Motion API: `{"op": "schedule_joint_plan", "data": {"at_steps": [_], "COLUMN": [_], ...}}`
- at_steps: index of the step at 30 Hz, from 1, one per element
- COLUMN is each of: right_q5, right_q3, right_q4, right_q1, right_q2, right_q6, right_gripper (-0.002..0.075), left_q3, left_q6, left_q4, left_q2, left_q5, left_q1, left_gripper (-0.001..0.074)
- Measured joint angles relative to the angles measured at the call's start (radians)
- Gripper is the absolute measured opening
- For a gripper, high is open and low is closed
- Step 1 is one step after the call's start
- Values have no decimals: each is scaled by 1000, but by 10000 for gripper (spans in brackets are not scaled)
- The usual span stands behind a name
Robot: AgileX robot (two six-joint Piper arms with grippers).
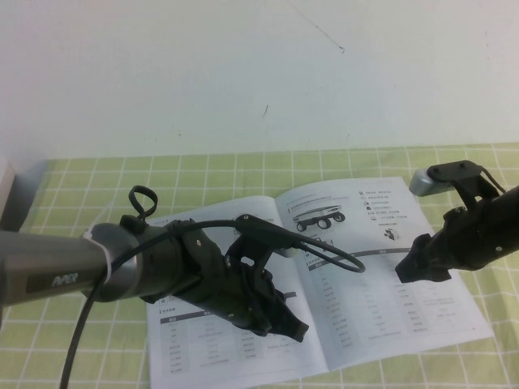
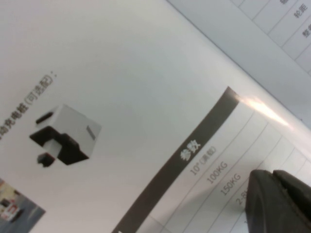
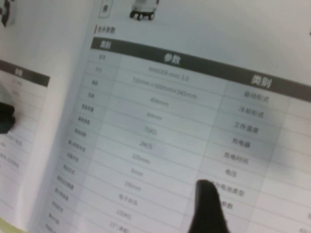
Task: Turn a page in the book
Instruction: Open the closed book
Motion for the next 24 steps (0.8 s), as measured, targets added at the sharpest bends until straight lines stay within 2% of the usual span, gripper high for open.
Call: {"op": "schedule_joint_plan", "data": {"at_steps": [4, 8, 11, 13, 19, 21, 24], "right_q5": [7, 12, 16, 16, 16, 25, 61], "right_q3": [-2, -2, -2, -2, -2, -2, -2], "right_q4": [-73, -251, -366, -409, -421, -404, -363], "right_q1": [0, 0, 0, 0, 0, 0, 0], "right_q2": [0, 0, 0, 0, 0, 0, 0], "right_q6": [9, 113, 199, 228, 279, 301, 315], "right_gripper": [396, 290, 264, 294, 558, 592, 587], "left_q3": [0, 0, 0, 0, 0, 0, 0], "left_q6": [0, 0, 0, 0, 0, 0, 0], "left_q4": [0, 0, 0, 0, 0, 0, 0], "left_q2": [0, 0, 0, 0, 0, 0, 0], "left_q5": [0, 0, -1, -2, -4, -5, -5], "left_q1": [0, 0, 0, 0, 0, 0, 0], "left_gripper": [-4, -4, -4, -4, -4, -4, -4]}}
